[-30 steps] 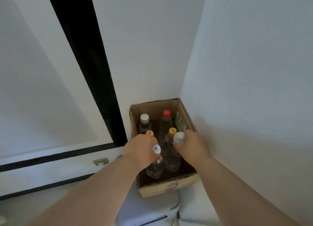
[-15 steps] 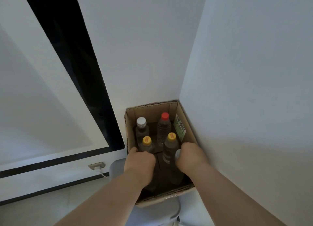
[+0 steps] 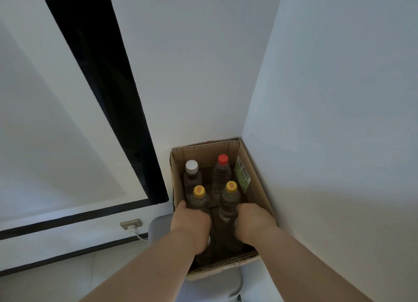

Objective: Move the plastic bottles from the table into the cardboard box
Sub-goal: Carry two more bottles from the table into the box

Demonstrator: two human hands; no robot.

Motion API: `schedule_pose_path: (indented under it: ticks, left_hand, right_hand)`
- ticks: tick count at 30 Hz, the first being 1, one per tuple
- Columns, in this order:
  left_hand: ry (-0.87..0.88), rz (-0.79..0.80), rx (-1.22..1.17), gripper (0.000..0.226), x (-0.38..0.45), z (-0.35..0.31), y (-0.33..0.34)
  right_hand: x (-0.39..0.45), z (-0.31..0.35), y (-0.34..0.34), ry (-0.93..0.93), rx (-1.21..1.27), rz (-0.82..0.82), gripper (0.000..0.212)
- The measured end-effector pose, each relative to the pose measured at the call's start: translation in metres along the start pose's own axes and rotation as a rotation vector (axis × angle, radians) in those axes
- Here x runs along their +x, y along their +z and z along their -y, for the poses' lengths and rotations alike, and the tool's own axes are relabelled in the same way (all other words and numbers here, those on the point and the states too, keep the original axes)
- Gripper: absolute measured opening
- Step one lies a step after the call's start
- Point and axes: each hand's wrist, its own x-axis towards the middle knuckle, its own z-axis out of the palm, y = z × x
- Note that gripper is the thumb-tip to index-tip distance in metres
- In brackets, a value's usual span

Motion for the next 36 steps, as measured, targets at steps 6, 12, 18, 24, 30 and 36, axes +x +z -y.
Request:
schedule_pose_path:
  ticks: [6, 12, 18, 24, 30, 36]
  left_hand:
    - [0.04, 0.021, 0.019, 0.032, -0.002, 0.0, -0.001]
    - [0.066, 0.025, 0.025, 0.027, -0.002, 0.002, 0.0]
    - [0.059, 0.052, -0.012, 0.018, 0.0, 0.003, 0.001]
    - [0.096, 0.003, -0.137, 0.013, -0.002, 0.009, -0.001]
    - [0.095, -0.314, -0.7, 0.031, -0.021, 0.03, 0.0]
    - [0.005, -0.526, -1.042, 0.072, -0.07, 0.048, 0.002]
  right_hand:
    - [-0.002, -0.002, -0.001, -0.024, -0.001, 0.008, 0.02]
    - [-0.005, -0.003, 0.003, -0.037, -0.101, 0.022, 0.017]
    - [-0.005, -0.006, 0.0, -0.052, -0.081, 0.041, 0.019]
    - [-0.012, -0.009, -0.002, -0.095, 0.024, 0.029, 0.026]
    - [-0.035, -0.012, -0.023, -0.151, 0.311, -0.192, 0.033]
    - [-0.091, 0.0, -0.037, -0.305, 0.559, -0.498, 0.039]
